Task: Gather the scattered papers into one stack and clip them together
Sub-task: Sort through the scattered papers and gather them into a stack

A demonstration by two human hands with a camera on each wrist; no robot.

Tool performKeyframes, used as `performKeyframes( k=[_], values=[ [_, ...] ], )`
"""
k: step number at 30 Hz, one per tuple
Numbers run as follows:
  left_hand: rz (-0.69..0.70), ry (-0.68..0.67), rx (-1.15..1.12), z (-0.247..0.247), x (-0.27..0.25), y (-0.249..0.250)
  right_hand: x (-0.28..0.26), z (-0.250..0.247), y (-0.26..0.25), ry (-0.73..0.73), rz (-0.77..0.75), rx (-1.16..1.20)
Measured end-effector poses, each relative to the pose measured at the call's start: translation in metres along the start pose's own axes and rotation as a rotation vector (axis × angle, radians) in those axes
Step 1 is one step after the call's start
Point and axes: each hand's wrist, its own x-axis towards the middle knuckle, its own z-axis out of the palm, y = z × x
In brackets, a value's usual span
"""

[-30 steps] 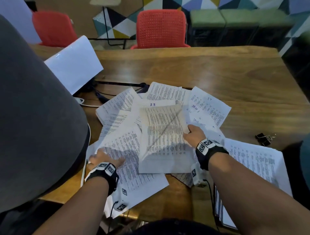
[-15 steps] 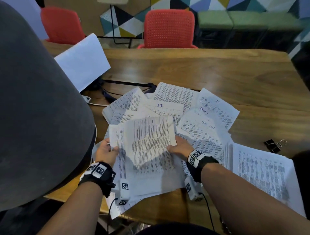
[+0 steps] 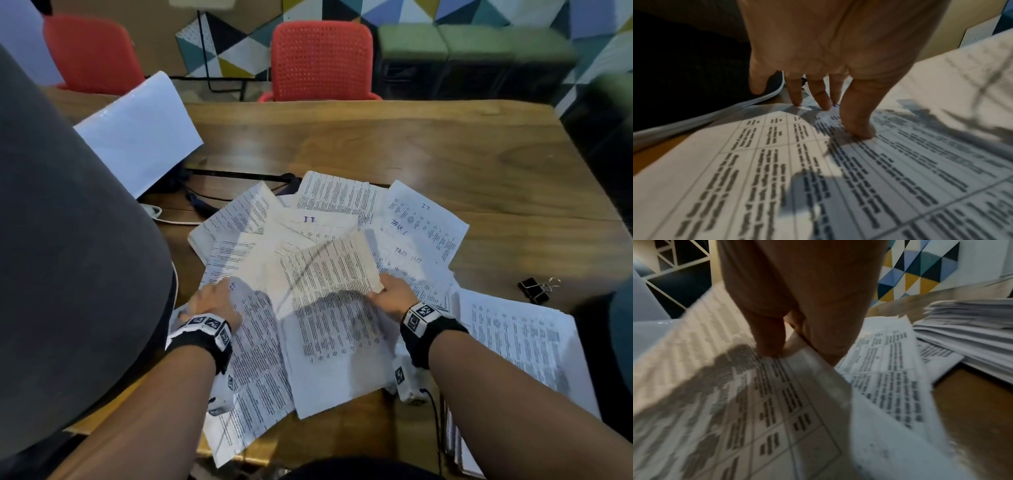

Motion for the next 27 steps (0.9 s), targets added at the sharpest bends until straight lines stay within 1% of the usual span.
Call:
performKeyframes(
  k=[2,3,4,6,9,12,15,18,21,24,25,27],
  values=[
    [-0.012,-0.012,0.021,0.002,0.000,-0.003,-0.008,-0.002,0.006,-0.088,-0.049,0.029],
    [-0.020,-0.010,-0.006,0.002,0.000,-0.005,-0.012,-0.002,0.006,-0.121,-0.059,0.045],
    [-0.020,0.002,-0.051,0.003,0.001,-0.009,-0.014,-0.002,0.005,-0.154,-0.064,0.026],
    [-0.003,0.019,-0.108,0.003,0.001,-0.013,-0.015,0.001,-0.002,-0.224,-0.074,-0.104],
    [0.044,-0.017,-0.089,-0.002,-0.002,-0.019,-0.016,0.008,-0.011,-0.268,-0.156,-0.231],
    [0.061,-0.041,-0.039,-0.008,-0.005,-0.021,-0.025,0.015,-0.019,-0.347,-0.224,-0.209],
    [0.041,-0.006,-0.020,-0.004,-0.007,-0.021,-0.028,0.024,-0.023,-0.368,-0.338,-0.244],
    [0.045,0.017,-0.071,0.002,-0.008,-0.024,-0.027,0.028,-0.028,-0.391,-0.376,-0.298],
    [0.063,-0.032,-0.021,0.000,-0.005,-0.028,-0.028,0.034,-0.028,-0.421,-0.371,-0.281],
    [0.074,-0.070,0.021,-0.003,-0.004,-0.027,-0.027,0.039,-0.025,-0.411,-0.332,-0.219],
    [0.079,-0.072,0.005,-0.004,-0.004,-0.028,-0.027,0.040,-0.025,-0.408,-0.314,-0.196],
    [0.080,-0.018,-0.051,-0.006,-0.006,-0.027,-0.026,0.041,-0.026,-0.418,-0.253,-0.138]
  ],
)
